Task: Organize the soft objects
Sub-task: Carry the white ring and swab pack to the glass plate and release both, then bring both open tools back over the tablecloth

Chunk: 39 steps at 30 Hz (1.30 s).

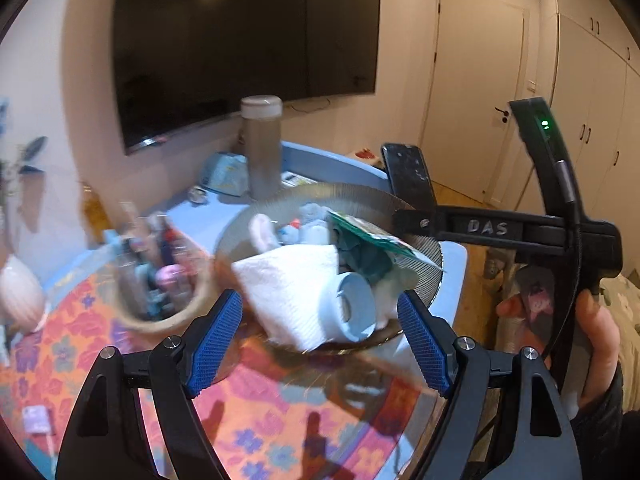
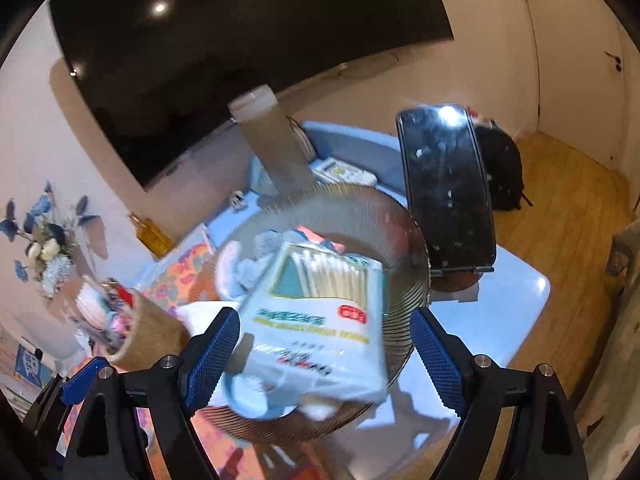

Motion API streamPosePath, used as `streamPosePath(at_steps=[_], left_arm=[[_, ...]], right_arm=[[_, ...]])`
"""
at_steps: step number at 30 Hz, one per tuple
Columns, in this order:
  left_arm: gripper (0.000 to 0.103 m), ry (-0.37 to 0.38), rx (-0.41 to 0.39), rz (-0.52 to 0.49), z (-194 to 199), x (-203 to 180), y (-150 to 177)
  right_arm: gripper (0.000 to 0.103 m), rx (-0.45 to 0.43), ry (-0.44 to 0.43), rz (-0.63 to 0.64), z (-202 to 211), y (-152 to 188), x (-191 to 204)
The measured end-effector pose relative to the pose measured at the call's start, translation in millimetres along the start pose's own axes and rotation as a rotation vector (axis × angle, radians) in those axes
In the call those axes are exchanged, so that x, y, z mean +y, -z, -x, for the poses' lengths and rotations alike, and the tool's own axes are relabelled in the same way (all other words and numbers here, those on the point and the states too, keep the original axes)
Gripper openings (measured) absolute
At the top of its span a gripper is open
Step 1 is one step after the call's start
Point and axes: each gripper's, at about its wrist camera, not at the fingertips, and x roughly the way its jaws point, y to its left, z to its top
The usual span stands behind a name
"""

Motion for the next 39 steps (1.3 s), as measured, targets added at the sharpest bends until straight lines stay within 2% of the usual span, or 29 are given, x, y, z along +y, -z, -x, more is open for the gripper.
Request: streamPosePath(at_steps=[5, 7, 11, 13, 14, 17, 22, 24, 26, 29, 34, 37, 39], left_arm=[[0.083, -0.044, -0.077, 0.083, 55, 31, 12], [0.083, -0.083, -0.105, 0.127, 77, 50, 19], [0.083, -0.233, -0.133, 0.218, 120, 97, 34], [0.083, -0.321, -0.133, 0.269, 140, 123, 48], [0.083, -0.383, -0.121, 0.303, 150, 141, 57], [0.083, -0.486, -0.081, 0.399, 169, 185, 83], [0.083, -0.56, -0.038, 0.621, 202, 260, 143], [0.083, -0.557, -0.032, 0.681, 211, 280, 166], [0.083, -0.57, -0.031, 0.712, 214, 296, 182], [0.083, -0.634, -0.018, 0.727, 213, 313, 201], [0.083, -0.683, 0.1, 0.766, 188, 349, 240], [0.083, -0.682, 0.159, 0.793, 173, 363, 257], [0.083, -0.646, 0.175, 0.815, 165, 369, 265]], right_arm=[[0.086, -0.056, -0.074, 0.11, 32, 12, 47], [0.086, -0.075, -0.122, 0.179, 45, 20, 77], [0.087, -0.078, -0.189, 0.306, 58, 39, 134], [0.091, -0.07, -0.22, 0.374, 56, 52, 165], [0.094, -0.065, -0.227, 0.4, 54, 58, 177], [0.095, -0.012, -0.249, 0.499, 34, 87, 224], [0.095, 0.113, -0.261, 0.639, -13, 137, 284], [0.095, 0.153, -0.249, 0.69, -35, 156, 305], [0.095, 0.178, -0.245, 0.713, -55, 169, 318], [0.095, 0.197, -0.243, 0.707, -83, 182, 328], [0.095, 0.193, -0.185, 0.682, -127, 200, 333], [0.095, 0.217, -0.147, 0.671, -141, 205, 330], [0.095, 0.206, -0.148, 0.664, -140, 202, 330]])
